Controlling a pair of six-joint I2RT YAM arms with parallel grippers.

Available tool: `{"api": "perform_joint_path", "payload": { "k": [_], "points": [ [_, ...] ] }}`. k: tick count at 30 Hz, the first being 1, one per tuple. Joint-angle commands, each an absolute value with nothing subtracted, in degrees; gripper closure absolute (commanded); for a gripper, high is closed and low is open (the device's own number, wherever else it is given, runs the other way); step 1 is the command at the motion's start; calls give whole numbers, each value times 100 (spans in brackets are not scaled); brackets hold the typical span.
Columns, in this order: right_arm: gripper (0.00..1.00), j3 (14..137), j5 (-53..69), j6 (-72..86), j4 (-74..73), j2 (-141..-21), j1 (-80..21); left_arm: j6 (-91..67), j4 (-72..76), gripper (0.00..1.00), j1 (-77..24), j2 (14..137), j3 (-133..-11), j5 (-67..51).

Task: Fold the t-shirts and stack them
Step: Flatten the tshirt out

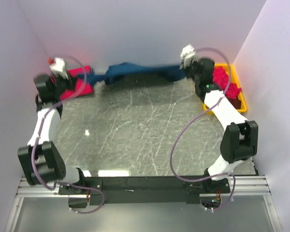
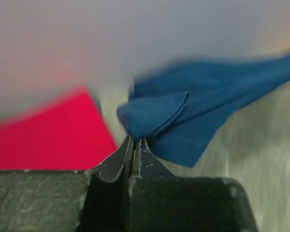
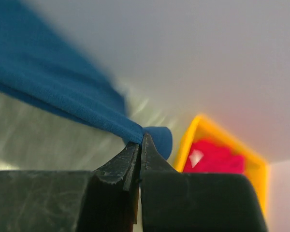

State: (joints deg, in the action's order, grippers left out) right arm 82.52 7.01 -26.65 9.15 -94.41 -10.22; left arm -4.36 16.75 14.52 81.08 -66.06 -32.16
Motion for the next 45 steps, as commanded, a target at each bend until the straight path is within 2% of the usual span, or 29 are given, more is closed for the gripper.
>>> {"api": "perform_joint_path", "payload": {
  "k": [1, 7, 12, 14, 15, 16, 19, 20, 22, 23, 24, 26, 30, 34, 35, 38, 39, 42, 45],
  "points": [
    [100, 7369, 1194, -3725, 468, -8614, -826, 1490, 891, 100, 1652, 7147, -5706, -3367],
    [100, 6549, 1459, -4446, -806, -8429, -835, 2739, -999, 99, 1696, 7066, -5159, -3682],
    [100, 6303, 1660, -4824, -2002, -8140, -835, 4145, -3397, 100, 1723, 6926, -5291, -4025],
    [100, 6066, 1714, -5035, -2460, -7771, -844, 5462, -4485, 99, 1723, 6847, -5405, -4201],
    [100, 5769, 1783, -5245, -2583, -7613, -844, 6015, -5553, 100, 1723, 6751, -5414, -4201],
    [100, 5609, 1819, -5386, -2862, -7298, -844, 6986, -6042, 99, 1714, 6689, -5405, -4123],
    [100, 4924, 1968, -5966, -3416, -6552, -879, 8241, -7205, 99, 1723, 6356, -5256, -3825],
    [100, 4730, 1951, -6133, -3523, -6356, -914, 8505, -7398, 94, 1714, 6250, -5160, -3762],
    [59, 4255, 1794, -6459, -3699, -5822, -1037, 9025, -7813, 71, 1714, 5881, -5098, -3709],
    [42, 4158, 1749, -6521, -3726, -5662, -1063, 9052, -7831, 47, 1723, 5767, -5115, -3726],
    [23, 4053, 1706, -6548, -3727, -5538, -1063, 9009, -7840, 39, 1714, 5583, -5141, -3744],
    [17, 4086, 1626, -6539, -3779, -5379, -1063, 8860, -7849, 32, 1714, 5528, -5342, -3814],
    [19, 4630, 1652, -5899, -3814, -5878, -1055, 8046, -7542, 34, 1705, 6089, -5712, -4121],
    [39, 5439, 1880, -5012, -4182, -7255, -1055, 7008, -6927, 50, 1662, 6863, -5959, -4403],
    [46, 5606, 1907, -4801, -4236, -7477, -1055, 6666, -6412, 60, 1470, 7030, -5942, -4308],
    [57, 6037, 1951, -4080, -4254, -8129, -1055, 5637, -5550, 62, 847, 7040, -5548, -3694],
    [61, 6142, 1934, -3782, -4219, -8252, -1055, 4946, -4676, 65, 644, 7031, -5398, -3430],
    [67, 6389, 1846, -3270, -4087, -8726, -1055, 4126, -3635, 69, 133, 7189, -5045, -2691],
    [70, 6608, 1758, -2937, -4157, -9175, -1072, 3798, -3402, 71, -130, 7758, -5106, -2321]
  ]
}}
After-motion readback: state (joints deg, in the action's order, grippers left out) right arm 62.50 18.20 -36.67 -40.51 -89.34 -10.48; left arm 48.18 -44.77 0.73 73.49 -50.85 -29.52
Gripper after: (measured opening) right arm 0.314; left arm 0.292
